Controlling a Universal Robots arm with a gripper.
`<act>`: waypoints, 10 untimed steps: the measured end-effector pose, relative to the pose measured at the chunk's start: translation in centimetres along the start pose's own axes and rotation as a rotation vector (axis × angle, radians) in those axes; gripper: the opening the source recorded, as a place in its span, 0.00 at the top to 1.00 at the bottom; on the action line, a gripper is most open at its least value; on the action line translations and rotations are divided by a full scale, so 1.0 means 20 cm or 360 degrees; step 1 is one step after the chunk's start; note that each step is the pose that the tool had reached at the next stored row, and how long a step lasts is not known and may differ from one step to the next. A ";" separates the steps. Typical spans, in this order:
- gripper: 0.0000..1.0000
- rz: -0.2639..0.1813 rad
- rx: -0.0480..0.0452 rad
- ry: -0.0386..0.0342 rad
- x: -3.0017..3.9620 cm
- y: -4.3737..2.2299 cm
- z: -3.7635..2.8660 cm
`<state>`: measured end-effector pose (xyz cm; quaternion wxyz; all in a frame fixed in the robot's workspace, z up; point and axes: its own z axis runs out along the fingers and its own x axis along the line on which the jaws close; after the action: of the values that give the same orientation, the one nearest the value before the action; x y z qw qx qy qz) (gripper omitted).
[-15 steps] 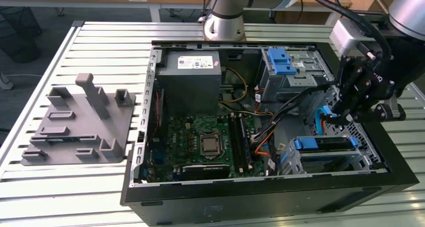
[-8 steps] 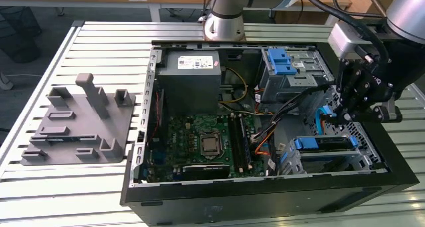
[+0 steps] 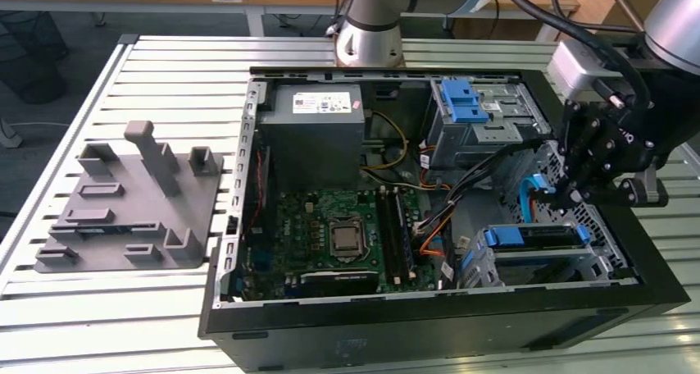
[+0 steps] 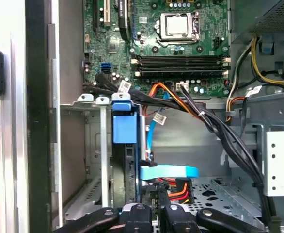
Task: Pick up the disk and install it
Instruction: 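Insert the first disk wire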
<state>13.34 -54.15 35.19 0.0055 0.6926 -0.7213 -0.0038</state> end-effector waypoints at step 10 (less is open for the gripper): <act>0.83 -0.0001 -0.0027 0.0001 0.061 -0.003 0.028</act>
<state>13.35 -55.37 34.62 0.0116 0.6926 -0.7212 -0.0097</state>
